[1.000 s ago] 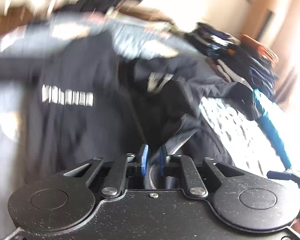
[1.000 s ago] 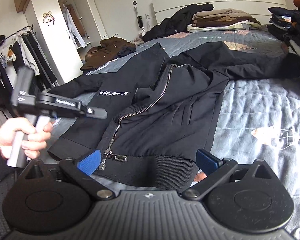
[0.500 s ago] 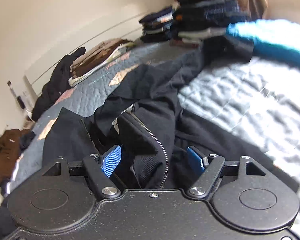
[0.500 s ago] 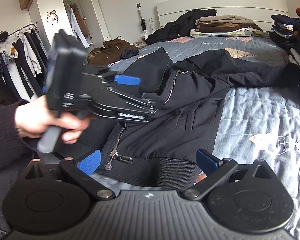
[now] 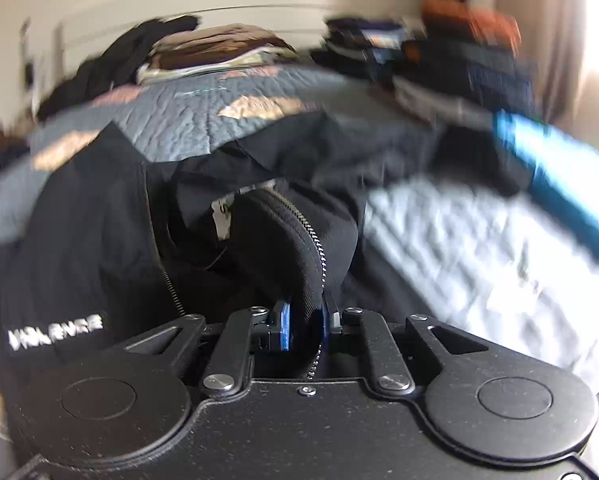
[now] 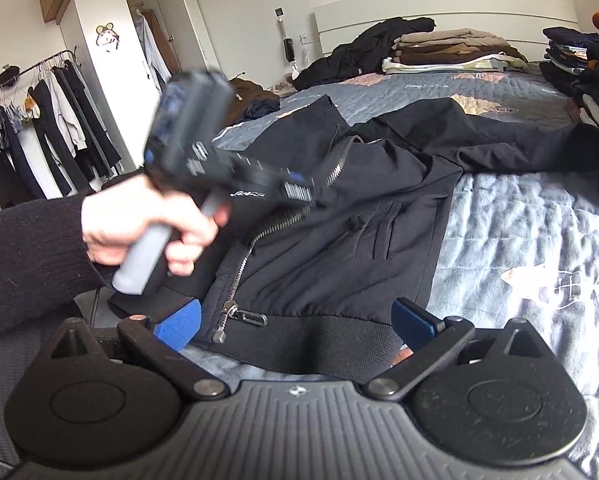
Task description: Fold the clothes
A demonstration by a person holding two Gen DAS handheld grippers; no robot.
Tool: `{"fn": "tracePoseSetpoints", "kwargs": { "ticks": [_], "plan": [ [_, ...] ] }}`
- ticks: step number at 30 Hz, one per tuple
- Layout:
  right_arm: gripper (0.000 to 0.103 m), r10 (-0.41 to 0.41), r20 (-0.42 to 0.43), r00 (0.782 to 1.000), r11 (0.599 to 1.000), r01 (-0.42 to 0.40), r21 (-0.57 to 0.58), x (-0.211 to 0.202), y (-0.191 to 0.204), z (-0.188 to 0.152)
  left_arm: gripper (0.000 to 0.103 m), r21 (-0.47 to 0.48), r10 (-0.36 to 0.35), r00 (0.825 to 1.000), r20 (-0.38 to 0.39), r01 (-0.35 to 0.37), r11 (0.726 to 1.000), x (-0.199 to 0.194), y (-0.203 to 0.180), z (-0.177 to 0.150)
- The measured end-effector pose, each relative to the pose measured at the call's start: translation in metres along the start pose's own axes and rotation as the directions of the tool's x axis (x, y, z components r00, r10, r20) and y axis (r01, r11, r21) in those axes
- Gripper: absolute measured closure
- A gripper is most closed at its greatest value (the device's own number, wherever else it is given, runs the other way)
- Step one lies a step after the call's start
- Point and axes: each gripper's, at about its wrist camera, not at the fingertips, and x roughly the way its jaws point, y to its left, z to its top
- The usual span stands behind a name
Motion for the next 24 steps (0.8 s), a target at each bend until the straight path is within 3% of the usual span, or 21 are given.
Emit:
{"fn": "tracePoseSetpoints", "kwargs": {
  "ticks": [2,5,7,9,12,14,18,21,24],
  "plan": [
    [0.002,0.004,0.004,1.000,1.000,-0.004,0.004,0.000,0.000,0.000,0.089,-0.136,-0.078,0.997,0.021,0.080,0.988,-0.007,0.021,0.004],
    [0.002,0.008,0.008,1.000,1.000,-0.008,0.006,-0.001,0.000,-0.001,0.089,-0.351,-0.177,0.983,0.052,0.184,0.918,-0.006,0.057,-0.001],
    [0.002,0.009,0.008,1.000,1.000,-0.009,0.009,-0.001,0.000,-0.001,0.089,-0.458,-0.202,0.978,0.045,0.200,0.866,0.005,0.077,-0.010],
    [0.002,0.012,0.008,1.000,1.000,-0.012,0.011,-0.001,0.000,-0.001,0.089,-0.507,-0.171,0.985,0.003,0.149,0.849,0.020,0.090,-0.023],
    [0.002,0.016,0.006,1.000,1.000,-0.016,0.013,0.000,0.000,-0.001,0.088,-0.526,-0.119,0.991,-0.066,0.067,0.848,0.038,0.101,-0.041],
    [0.002,0.018,0.004,1.000,1.000,-0.018,0.013,0.000,0.000,0.000,0.080,-0.523,-0.108,0.991,-0.080,0.051,0.851,0.040,0.103,-0.045],
    [0.002,0.016,0.000,1.000,1.000,-0.016,0.014,0.001,-0.002,0.002,0.076,-0.490,-0.100,0.993,-0.060,0.058,0.870,0.023,0.101,-0.043],
    [0.002,0.015,-0.002,1.000,1.000,-0.015,0.016,0.001,-0.003,0.003,0.059,-0.432,-0.083,0.996,-0.022,0.065,0.900,-0.007,0.092,-0.035],
    [0.002,0.016,0.003,1.000,1.000,-0.016,0.018,0.000,-0.004,0.003,0.057,-0.291,-0.084,0.996,-0.003,0.079,0.953,-0.033,0.072,-0.034]
  ]
}}
